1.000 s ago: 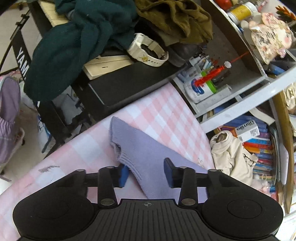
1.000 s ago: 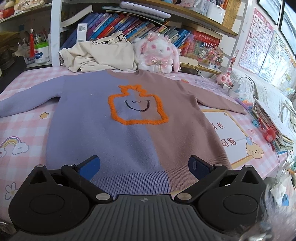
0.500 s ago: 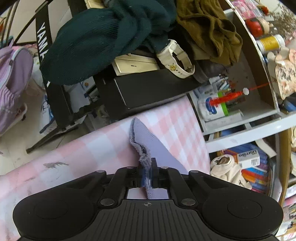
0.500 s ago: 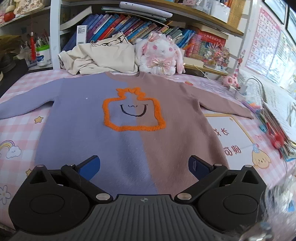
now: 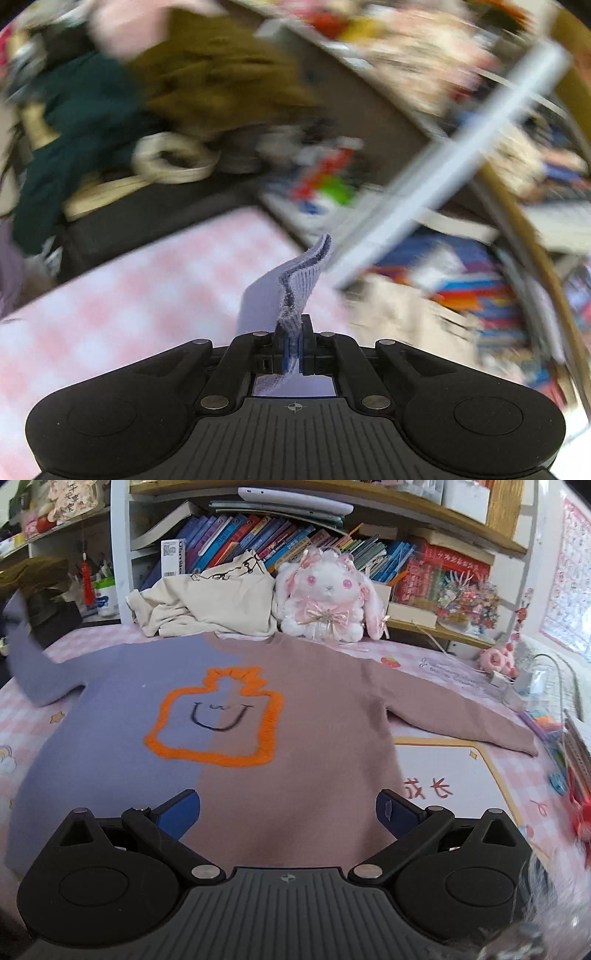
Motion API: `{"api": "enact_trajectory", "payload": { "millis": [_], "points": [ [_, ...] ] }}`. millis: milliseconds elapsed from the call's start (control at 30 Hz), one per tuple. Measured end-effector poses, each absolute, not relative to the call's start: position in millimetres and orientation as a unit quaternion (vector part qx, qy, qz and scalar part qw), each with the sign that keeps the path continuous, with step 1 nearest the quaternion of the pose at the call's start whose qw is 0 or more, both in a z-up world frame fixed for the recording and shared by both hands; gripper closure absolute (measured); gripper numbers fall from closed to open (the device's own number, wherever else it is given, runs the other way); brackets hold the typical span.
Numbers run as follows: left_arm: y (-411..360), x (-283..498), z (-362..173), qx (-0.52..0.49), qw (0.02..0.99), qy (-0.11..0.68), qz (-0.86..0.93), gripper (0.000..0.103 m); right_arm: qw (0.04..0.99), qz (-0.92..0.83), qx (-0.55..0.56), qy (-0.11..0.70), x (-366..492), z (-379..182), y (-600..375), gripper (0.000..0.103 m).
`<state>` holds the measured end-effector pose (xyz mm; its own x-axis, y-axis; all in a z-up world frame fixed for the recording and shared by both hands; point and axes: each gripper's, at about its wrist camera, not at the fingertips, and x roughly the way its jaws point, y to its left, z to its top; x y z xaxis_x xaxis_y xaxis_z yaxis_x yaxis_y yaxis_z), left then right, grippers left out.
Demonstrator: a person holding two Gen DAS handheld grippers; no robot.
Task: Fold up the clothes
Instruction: 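Grasp the lavender sleeve cuff with the left gripper and lift it, then carry the lavender sleeve across the sweater chest with the left gripper and release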
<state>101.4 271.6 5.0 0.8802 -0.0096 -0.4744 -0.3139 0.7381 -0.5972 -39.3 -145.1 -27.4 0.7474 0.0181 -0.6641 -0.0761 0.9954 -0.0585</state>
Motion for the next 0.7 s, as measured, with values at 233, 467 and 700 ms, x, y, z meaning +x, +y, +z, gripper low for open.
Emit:
{"api": "enact_trajectory", "payload": {
  "millis": [233, 467, 700],
  "points": [
    [148.4, 138.3, 59.7, -0.309, 0.927, 0.214, -0.005, 0.099, 0.928, 0.070, -0.023, 0.366, -30.6, -30.1, -202.1, 0.000],
    [69.5, 163.9, 55.4, -0.284, 0.928, 0.239, -0.036, 0.099, 0.923, 0.100, -0.030, 0.369, -38.2, -34.5, -233.7, 0.000],
    [27.9, 174.9, 49.7, -0.263, 0.927, 0.264, -0.054, 0.099, 0.922, 0.095, -0.021, 0.376, -44.6, -37.6, -261.0, 0.000]
  ]
}}
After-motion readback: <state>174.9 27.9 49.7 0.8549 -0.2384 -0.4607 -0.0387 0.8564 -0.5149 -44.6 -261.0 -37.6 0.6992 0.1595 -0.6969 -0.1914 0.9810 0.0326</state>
